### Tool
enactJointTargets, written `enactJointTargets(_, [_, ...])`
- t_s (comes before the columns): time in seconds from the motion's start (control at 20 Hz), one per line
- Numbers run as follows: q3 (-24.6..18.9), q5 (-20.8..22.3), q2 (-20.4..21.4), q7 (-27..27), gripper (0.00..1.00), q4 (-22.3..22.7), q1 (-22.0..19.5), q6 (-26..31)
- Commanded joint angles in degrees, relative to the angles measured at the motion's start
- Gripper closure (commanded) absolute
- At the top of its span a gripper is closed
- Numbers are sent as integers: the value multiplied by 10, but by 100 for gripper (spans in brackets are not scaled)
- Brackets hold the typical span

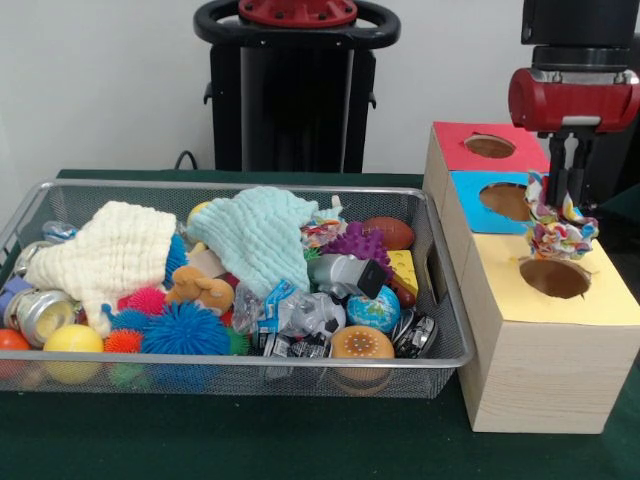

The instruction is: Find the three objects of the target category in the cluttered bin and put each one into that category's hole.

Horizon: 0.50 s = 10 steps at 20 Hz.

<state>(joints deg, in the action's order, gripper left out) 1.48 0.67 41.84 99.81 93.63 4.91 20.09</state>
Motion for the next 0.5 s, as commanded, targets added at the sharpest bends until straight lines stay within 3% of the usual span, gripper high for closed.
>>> enactJointTargets(0.05, [1,4,-28,106,100,34,-3,-41])
enactJointTargets(0.5, [6,2,-40,110,100,35,2,-65])
